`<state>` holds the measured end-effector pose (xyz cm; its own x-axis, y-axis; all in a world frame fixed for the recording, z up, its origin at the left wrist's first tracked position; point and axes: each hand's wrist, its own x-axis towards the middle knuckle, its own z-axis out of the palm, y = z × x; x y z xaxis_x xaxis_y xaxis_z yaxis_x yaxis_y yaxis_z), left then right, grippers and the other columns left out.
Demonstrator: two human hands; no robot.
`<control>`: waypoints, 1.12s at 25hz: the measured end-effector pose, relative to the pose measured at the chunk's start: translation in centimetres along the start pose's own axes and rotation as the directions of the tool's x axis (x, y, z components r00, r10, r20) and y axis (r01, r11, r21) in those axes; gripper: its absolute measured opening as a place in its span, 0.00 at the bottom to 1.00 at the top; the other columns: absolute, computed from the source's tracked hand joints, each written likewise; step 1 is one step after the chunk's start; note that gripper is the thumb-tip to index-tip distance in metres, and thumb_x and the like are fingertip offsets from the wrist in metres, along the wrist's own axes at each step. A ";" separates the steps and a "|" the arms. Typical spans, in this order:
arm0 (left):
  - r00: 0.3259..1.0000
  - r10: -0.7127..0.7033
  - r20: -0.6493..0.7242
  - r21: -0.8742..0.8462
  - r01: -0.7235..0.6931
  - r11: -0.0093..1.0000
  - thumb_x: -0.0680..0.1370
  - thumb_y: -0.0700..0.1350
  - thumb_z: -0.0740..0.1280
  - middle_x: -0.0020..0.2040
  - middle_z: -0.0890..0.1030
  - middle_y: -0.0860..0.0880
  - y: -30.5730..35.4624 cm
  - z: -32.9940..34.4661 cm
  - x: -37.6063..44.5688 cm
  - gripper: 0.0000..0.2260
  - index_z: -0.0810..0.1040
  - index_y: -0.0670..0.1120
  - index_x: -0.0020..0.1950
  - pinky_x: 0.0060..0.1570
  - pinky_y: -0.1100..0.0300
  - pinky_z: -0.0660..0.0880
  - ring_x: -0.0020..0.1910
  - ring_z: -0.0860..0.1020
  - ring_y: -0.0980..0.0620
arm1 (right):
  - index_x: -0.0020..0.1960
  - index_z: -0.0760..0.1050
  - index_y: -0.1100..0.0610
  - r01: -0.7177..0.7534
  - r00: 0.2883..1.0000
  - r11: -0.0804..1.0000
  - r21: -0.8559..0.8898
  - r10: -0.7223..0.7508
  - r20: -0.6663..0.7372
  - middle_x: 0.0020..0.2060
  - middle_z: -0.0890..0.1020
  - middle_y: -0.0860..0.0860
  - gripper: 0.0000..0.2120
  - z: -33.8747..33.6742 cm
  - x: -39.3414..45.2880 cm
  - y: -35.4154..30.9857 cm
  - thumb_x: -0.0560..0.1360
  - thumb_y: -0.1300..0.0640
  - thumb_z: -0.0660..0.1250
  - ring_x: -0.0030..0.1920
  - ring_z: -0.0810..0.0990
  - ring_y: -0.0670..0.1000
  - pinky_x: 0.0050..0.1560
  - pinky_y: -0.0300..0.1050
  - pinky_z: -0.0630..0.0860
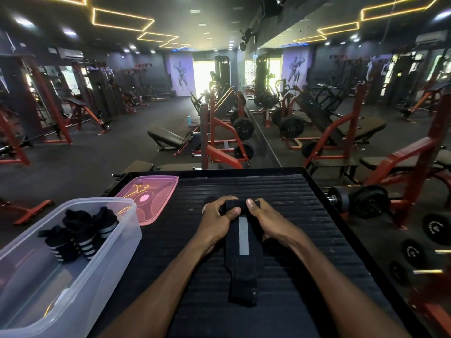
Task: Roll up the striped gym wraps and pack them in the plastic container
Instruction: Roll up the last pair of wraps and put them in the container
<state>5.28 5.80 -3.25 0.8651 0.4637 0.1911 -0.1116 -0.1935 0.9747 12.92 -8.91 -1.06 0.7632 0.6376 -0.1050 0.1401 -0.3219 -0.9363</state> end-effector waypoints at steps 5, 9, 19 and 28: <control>0.995 -0.097 0.035 -0.168 0.102 0.980 0.73 0.45 0.76 0.56 0.85 0.46 0.1 0.4 0.2 0.12 0.84 0.49 0.57 0.58 0.56 0.79 0.57 0.82 0.50 | 0.53 0.73 0.54 0.169 0.983 0.985 0.029 -0.167 -0.083 0.49 0.82 0.51 0.07 -0.2 0.4 0.1 0.83 0.52 0.61 0.51 0.80 0.51 0.48 0.44 0.75; 0.976 -0.205 0.072 -0.316 0.217 0.923 0.74 0.44 0.76 0.52 0.86 0.40 0.3 0.4 0.2 0.13 0.83 0.40 0.55 0.57 0.48 0.80 0.54 0.84 0.42 | 0.56 0.76 0.56 0.270 0.960 0.963 0.018 -0.267 -0.086 0.51 0.83 0.54 0.04 0.0 0.8 0.3 0.81 0.59 0.66 0.54 0.82 0.53 0.57 0.49 0.77; 0.993 -0.116 0.028 -0.239 0.119 0.964 0.70 0.38 0.78 0.53 0.85 0.44 0.5 0.2 0.1 0.14 0.84 0.46 0.55 0.54 0.55 0.80 0.53 0.84 0.49 | 0.53 0.79 0.56 0.278 0.956 0.957 0.081 -0.267 -0.125 0.46 0.85 0.54 0.03 -0.7 1.0 0.4 0.79 0.60 0.68 0.49 0.83 0.51 0.53 0.48 0.79; 0.997 -0.082 0.013 -0.186 0.083 0.979 0.73 0.37 0.75 0.48 0.86 0.47 0.8 -0.2 0.0 0.10 0.84 0.45 0.52 0.42 0.65 0.78 0.46 0.84 0.54 | 0.51 0.83 0.55 0.172 0.984 0.949 0.265 -0.153 -0.091 0.47 0.87 0.56 0.05 -0.8 1.3 0.4 0.75 0.56 0.74 0.50 0.86 0.57 0.54 0.58 0.81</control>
<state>5.08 5.82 -2.47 0.8776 0.4668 0.1089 -0.1284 0.0100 0.9917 14.42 -8.77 -1.30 0.7868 0.6131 0.0705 0.0972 -0.0104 -0.9952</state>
